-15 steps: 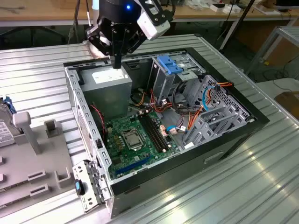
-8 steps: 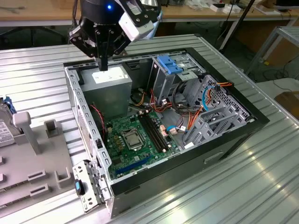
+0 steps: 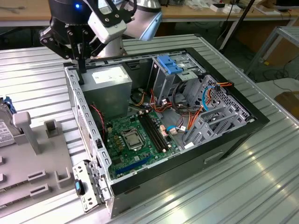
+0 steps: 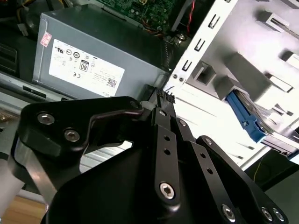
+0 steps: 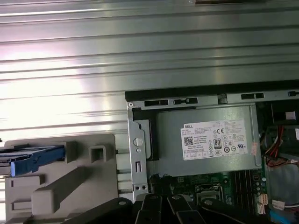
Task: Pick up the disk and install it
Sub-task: 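Reach for the disk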
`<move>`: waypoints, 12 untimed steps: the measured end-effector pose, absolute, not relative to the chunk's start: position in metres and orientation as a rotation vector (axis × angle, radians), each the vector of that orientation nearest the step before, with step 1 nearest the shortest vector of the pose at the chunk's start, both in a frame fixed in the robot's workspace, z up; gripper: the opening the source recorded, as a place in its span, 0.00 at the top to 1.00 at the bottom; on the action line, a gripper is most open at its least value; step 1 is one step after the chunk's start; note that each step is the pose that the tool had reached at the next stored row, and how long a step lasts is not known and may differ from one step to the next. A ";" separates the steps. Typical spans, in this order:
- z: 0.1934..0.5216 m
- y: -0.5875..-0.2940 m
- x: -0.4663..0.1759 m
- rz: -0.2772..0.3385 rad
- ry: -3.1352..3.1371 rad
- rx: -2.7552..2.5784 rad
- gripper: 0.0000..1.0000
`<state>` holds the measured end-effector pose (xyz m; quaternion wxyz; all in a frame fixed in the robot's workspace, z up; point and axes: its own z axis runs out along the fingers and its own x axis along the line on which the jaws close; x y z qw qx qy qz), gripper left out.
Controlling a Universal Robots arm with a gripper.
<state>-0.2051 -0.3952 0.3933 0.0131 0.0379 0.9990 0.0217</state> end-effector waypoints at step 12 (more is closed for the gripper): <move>0.393 -0.394 -0.266 0.068 3.113 0.118 0.89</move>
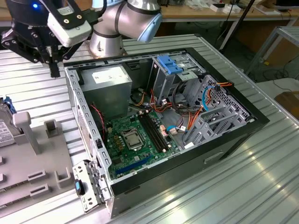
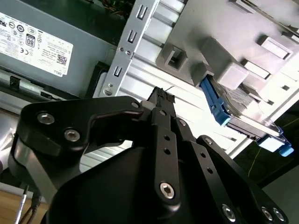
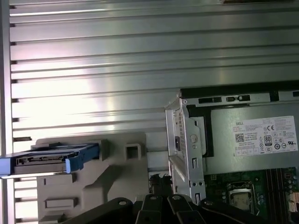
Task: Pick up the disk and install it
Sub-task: 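Reach for the disk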
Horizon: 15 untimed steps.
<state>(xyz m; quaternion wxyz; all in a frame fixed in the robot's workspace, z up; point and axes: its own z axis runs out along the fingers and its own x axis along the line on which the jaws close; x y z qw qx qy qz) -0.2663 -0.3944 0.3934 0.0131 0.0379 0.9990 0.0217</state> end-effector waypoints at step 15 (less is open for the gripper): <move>0.393 -0.388 -0.383 0.068 3.112 0.118 0.89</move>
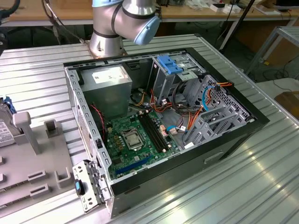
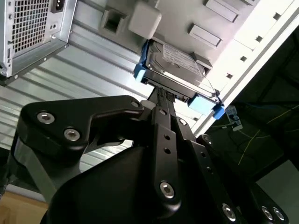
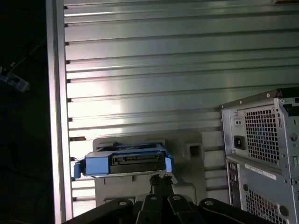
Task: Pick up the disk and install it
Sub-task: 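Reach for the disk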
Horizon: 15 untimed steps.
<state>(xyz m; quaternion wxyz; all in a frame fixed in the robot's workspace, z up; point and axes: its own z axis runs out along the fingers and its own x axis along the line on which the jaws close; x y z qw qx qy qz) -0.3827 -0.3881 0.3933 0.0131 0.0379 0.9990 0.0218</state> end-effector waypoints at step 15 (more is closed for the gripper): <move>0.393 -0.376 -0.432 0.051 3.114 0.089 0.89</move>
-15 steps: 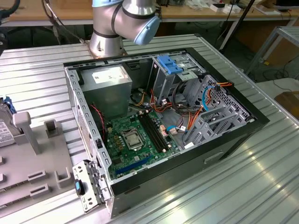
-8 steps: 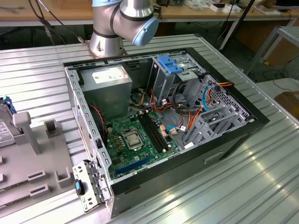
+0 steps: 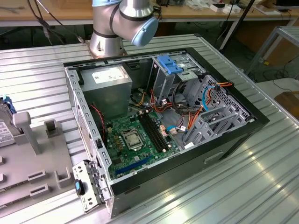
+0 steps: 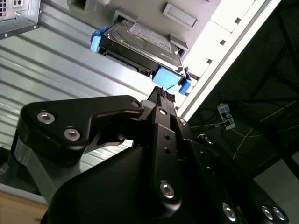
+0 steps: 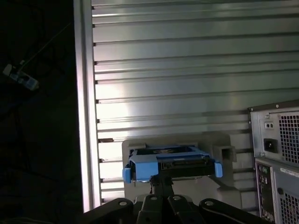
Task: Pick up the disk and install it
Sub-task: 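Reach for the disk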
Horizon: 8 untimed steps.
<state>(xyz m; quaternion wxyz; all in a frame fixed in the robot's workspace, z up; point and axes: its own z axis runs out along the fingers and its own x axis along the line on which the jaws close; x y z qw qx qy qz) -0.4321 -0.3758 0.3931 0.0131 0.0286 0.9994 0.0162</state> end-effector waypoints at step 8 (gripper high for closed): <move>0.393 -0.380 -0.443 0.051 3.115 0.038 0.89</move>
